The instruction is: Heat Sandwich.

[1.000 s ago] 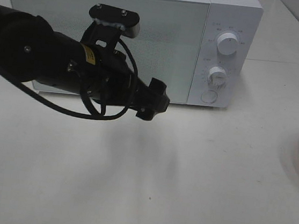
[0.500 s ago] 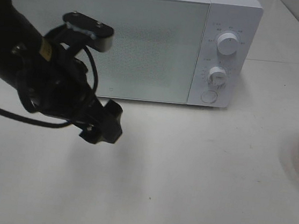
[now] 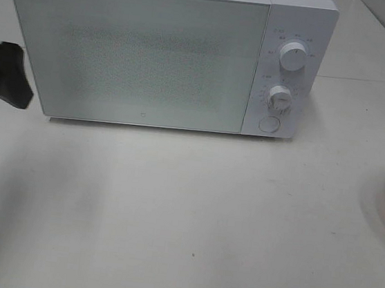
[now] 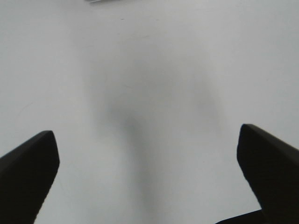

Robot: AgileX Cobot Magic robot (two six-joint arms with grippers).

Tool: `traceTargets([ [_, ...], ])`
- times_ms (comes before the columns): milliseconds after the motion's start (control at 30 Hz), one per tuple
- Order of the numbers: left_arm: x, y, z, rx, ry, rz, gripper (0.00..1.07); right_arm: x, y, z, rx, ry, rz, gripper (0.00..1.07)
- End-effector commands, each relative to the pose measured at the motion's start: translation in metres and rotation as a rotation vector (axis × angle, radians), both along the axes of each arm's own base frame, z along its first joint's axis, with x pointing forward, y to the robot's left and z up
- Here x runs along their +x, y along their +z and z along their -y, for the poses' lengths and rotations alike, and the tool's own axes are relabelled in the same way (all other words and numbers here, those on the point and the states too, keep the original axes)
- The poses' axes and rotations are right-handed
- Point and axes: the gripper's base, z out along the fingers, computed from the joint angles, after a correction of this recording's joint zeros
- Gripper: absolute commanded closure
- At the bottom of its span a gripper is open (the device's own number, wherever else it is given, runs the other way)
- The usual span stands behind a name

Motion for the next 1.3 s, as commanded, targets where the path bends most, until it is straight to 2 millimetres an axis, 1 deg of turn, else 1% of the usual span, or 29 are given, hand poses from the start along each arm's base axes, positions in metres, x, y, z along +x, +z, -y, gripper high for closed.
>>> traceTargets([
  [33, -0.006, 0.010, -0.024, 0.000, 0.083, -0.005, 0.08, -0.004, 0.001, 0.000, 0.002, -0.010, 0.039, 0.32],
  [67, -0.006, 0.010, -0.024, 0.000, 0.083, -0.005, 0.08, -0.004, 0.001, 0.000, 0.002, -0.010, 0.039, 0.32],
  [100, -0.010, 0.015, -0.036, 0.006, 0.124, -0.004, 0.08, -0.004, 0.001, 0.000, 0.002, -0.010, 0.039, 0.32],
  [167, -0.015, 0.020, -0.048, 0.008, 0.167, -0.006, 0.08, -0.004, 0.001, 0.000, 0.002, -0.010, 0.039, 0.32],
  [200, -0.017, 0.021, -0.052, 0.009, 0.185, -0.012, 0.08, -0.004, 0.001, 0.000, 0.002, -0.010, 0.039, 0.32],
  [233, -0.017, 0.021, -0.052, 0.009, 0.185, -0.012, 0.08, -0.004, 0.001, 0.000, 0.002, -0.010, 0.039, 0.32],
  [267, -0.023, 0.024, -0.059, 0.010, 0.212, -0.023, 0.08, -0.004, 0.001, 0.000, 0.002, -0.010, 0.039, 0.32],
  [333, -0.033, 0.025, -0.065, 0.006, 0.238, -0.011, 0.08, -0.004, 0.001, 0.000, 0.002, -0.010, 0.039, 0.32],
  [367, -0.033, 0.025, -0.065, 0.006, 0.238, -0.011, 0.08, -0.004, 0.001, 0.000, 0.002, -0.010, 0.039, 0.32],
  [400, -0.044, 0.022, -0.069, 0.003, 0.255, -0.003, 0.08, -0.004, 0.001, 0.000, 0.002, -0.010, 0.039, 0.32],
  [500, -0.064, 0.013, -0.070, 0.005, 0.263, -0.017, 0.08, -0.004, 0.001, 0.000, 0.002, -0.010, 0.039, 0.32],
  [533, -0.064, 0.013, -0.070, 0.005, 0.263, -0.017, 0.08, -0.004, 0.001, 0.000, 0.002, -0.010, 0.039, 0.32],
  [567, -0.078, 0.007, -0.070, 0.006, 0.262, -0.030, 0.08, -0.004, 0.001, 0.000, 0.002, -0.010, 0.039, 0.32],
  [633, -0.094, 0.001, -0.071, 0.007, 0.261, -0.038, 0.08, -0.004, 0.001, 0.000, 0.002, -0.010, 0.039, 0.32],
  [667, -0.107, -0.002, -0.071, 0.009, 0.258, -0.031, 0.08, -0.004, 0.001, 0.000, 0.002, -0.010, 0.039, 0.32],
  [700, -0.107, -0.002, -0.071, 0.009, 0.258, -0.031, 0.08, -0.004, 0.001, 0.000, 0.002, -0.010, 0.039, 0.32],
  [800, -0.126, -0.003, -0.071, 0.004, 0.255, 0.002, 0.08, -0.004, 0.001, 0.000, 0.002, -0.010, 0.039, 0.32],
  [833, -0.126, -0.003, -0.071, 0.004, 0.255, 0.002, 0.08, -0.004, 0.001, 0.000, 0.002, -0.010, 0.039, 0.32],
  [867, -0.138, -0.004, -0.071, 0.000, 0.255, 0.031, 0.08, -0.004, 0.001, 0.000, 0.002, -0.010, 0.039, 0.32],
  [933, -0.152, -0.005, -0.071, -0.004, 0.253, 0.057, 0.08, -0.004, 0.001, 0.000, 0.002, -0.010, 0.039, 0.32],
  [967, -0.165, -0.009, -0.071, -0.007, 0.253, 0.074, 0.08, -0.004, 0.001, 0.000, 0.002, -0.010, 0.039, 0.32],
  [1000, -0.165, -0.009, -0.071, -0.007, 0.253, 0.074, 0.08, -0.004, 0.001, 0.000, 0.002, -0.010, 0.039, 0.32],
  [1033, -0.170, -0.011, -0.071, -0.008, 0.252, 0.078, 0.08, -0.004, 0.001, 0.000, 0.002, -0.010, 0.039, 0.32],
  [1100, -0.179, -0.007, -0.071, -0.016, 0.251, 0.137, 0.08, -0.004, 0.001, 0.000, 0.002, -0.010, 0.039, 0.32],
  [1133, -0.188, -0.003, -0.072, -0.020, 0.251, 0.201, 0.08, -0.004, 0.001, 0.000, 0.002, -0.010, 0.039, 0.32],
  [1167, -0.188, -0.003, -0.072, -0.020, 0.251, 0.201, 0.08, -0.004, 0.001, 0.000, 0.002, -0.010, 0.039, 0.32],
  [1267, -0.203, 0.002, -0.072, -0.033, 0.250, 0.300, 0.08, -0.004, 0.001, 0.000, 0.002, -0.010, 0.039, 0.32],
  [1300, -0.203, 0.002, -0.072, -0.033, 0.250, 0.300, 0.08, -0.004, 0.001, 0.000, 0.002, -0.010, 0.039, 0.32],
])
